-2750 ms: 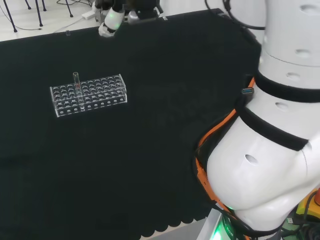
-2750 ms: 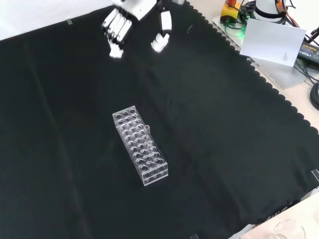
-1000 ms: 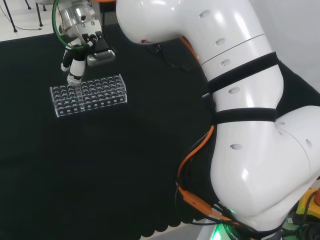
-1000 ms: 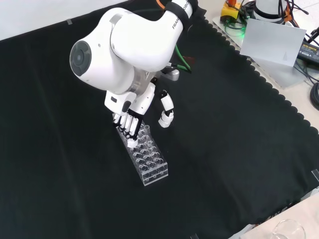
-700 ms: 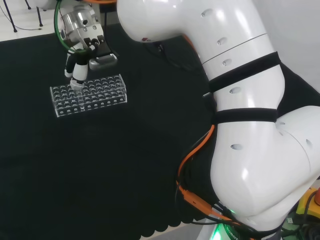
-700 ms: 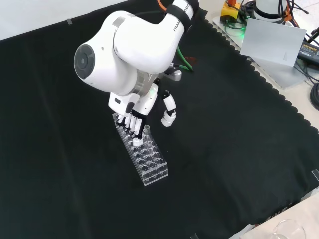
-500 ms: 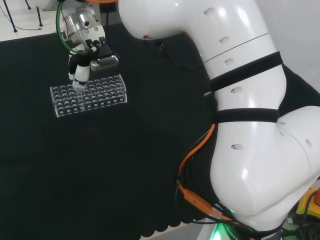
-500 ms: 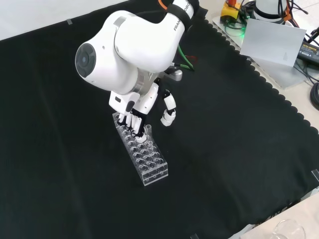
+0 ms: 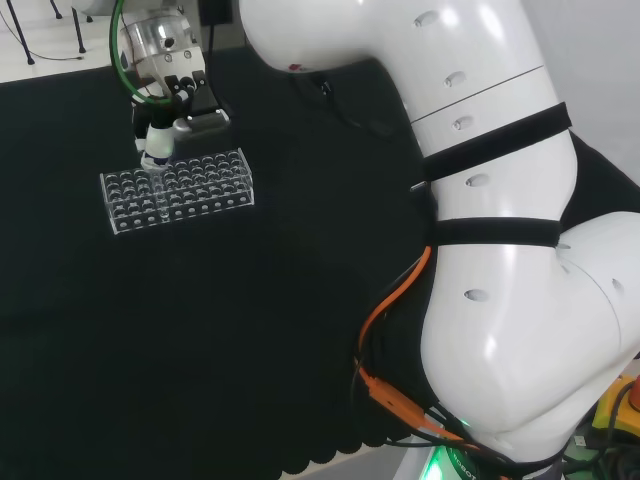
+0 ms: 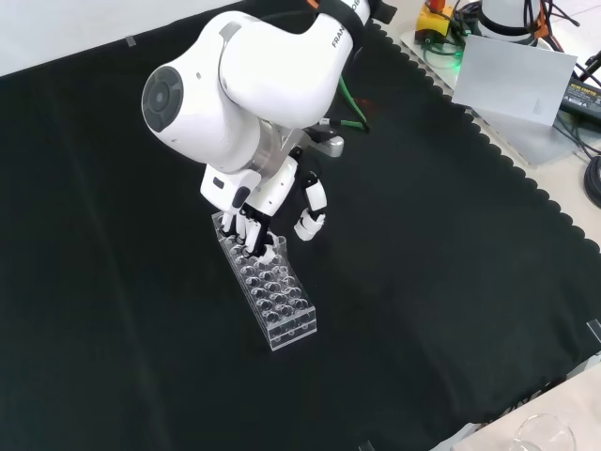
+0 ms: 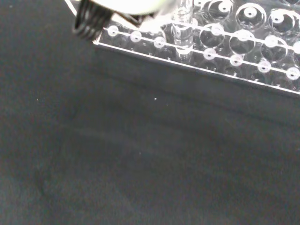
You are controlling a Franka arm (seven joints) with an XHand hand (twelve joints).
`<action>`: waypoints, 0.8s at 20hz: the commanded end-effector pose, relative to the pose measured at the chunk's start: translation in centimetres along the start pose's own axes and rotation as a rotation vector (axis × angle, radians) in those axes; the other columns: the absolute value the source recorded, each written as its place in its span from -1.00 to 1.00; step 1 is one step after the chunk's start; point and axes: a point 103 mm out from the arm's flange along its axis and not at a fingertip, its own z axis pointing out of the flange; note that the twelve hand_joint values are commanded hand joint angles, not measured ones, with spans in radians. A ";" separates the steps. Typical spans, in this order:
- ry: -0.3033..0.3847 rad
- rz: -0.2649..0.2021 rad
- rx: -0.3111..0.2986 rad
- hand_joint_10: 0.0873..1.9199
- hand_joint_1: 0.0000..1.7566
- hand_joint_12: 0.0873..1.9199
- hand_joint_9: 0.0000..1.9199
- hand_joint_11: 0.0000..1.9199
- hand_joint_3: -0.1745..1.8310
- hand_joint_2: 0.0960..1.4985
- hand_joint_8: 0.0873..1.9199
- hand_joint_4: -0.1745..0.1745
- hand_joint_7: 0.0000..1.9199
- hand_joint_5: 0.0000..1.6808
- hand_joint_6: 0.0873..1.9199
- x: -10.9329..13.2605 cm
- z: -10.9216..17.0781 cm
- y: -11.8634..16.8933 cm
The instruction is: Pick up the test tube.
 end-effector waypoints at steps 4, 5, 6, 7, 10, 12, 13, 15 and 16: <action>-0.010 0.014 -0.002 -0.19 0.27 0.51 -0.21 -0.59 0.01 -0.31 -0.19 -1.00 -0.03 -0.40 0.01 1.3 0.6 0.9; -0.007 0.017 0.001 -0.20 0.27 0.51 -0.20 -0.58 0.02 -0.32 -0.19 -1.00 -0.01 -0.39 0.01 1.3 0.7 0.9; -0.005 0.019 0.005 -0.20 0.28 0.51 -0.20 -0.57 0.02 -0.32 -0.19 -1.00 0.00 -0.38 0.02 1.4 0.8 1.0; -0.003 0.022 0.008 -0.20 0.28 0.51 -0.19 -0.57 0.02 -0.32 -0.19 -1.00 0.00 -0.38 0.02 1.4 0.9 1.0; 0.002 0.025 0.008 -0.20 0.29 0.50 -0.18 -0.57 0.02 -0.33 -0.19 -1.00 0.02 -0.37 0.03 1.6 1.1 1.1; 0.013 0.032 -0.001 -0.21 0.30 0.50 -0.16 -0.56 0.02 -0.34 -0.19 -1.00 0.03 -0.37 0.03 1.6 1.1 1.1; 0.019 0.039 -0.013 -0.22 0.30 0.49 -0.14 -0.54 0.03 -0.35 -0.19 -1.00 0.06 -0.35 0.03 1.6 1.1 1.1; 0.025 0.053 -0.038 -0.26 0.31 0.47 -0.07 -0.51 0.02 -0.35 -0.21 -1.00 0.17 -0.27 0.03 1.7 0.9 1.2; 0.025 0.058 -0.051 -0.29 0.32 0.46 -0.02 -0.49 0.02 -0.34 -0.22 -1.00 0.24 -0.21 0.02 1.8 0.8 1.2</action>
